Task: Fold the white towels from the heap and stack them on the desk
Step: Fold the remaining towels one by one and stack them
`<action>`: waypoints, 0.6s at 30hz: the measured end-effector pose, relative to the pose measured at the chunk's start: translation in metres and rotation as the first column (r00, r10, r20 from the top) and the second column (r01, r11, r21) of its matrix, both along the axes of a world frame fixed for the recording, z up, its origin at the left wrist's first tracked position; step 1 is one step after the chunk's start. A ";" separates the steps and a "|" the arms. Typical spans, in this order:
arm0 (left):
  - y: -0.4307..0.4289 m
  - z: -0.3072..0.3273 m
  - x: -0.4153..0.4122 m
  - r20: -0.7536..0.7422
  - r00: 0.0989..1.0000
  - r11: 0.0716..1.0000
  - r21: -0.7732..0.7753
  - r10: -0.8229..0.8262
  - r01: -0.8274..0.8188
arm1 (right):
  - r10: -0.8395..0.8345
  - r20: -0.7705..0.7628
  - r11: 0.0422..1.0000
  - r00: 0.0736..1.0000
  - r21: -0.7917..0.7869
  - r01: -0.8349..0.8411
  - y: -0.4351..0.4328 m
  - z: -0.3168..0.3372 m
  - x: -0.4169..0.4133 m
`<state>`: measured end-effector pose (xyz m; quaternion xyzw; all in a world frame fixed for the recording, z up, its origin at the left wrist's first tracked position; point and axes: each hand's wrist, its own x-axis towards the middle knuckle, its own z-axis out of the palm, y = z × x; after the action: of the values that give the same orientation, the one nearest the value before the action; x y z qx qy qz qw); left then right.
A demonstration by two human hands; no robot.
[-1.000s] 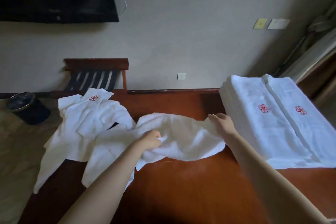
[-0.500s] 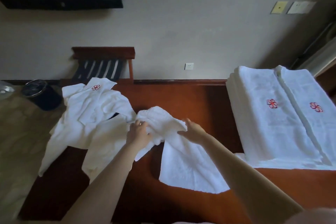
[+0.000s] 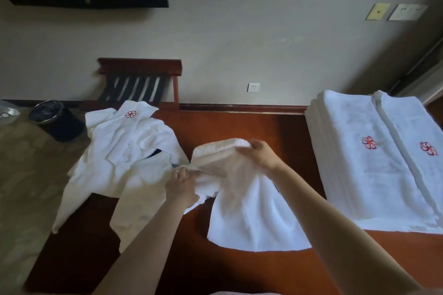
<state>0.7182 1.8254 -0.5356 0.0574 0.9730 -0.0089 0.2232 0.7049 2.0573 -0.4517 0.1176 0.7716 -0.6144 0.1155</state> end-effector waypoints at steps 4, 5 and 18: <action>-0.003 -0.006 0.003 -0.052 0.998 0.999 0.025 0.022 -0.021 | -0.227 0.000 0.924 0.974 -0.315 0.216 0.021 0.021 0.015; -0.005 -0.007 0.002 -0.063 0.998 1.000 0.028 0.016 -0.015 | -0.276 0.006 0.891 0.961 -0.373 0.258 0.025 0.023 0.020; -0.066 0.060 -0.039 -0.428 0.828 0.932 0.151 0.362 -0.330 | -0.662 0.134 0.660 0.738 -0.364 0.658 0.038 0.015 0.031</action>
<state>0.6788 1.7593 -0.4759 -0.1156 0.9918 0.0532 -0.0119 0.7357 2.0952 -0.4368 0.3606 0.5394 -0.7546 -0.0979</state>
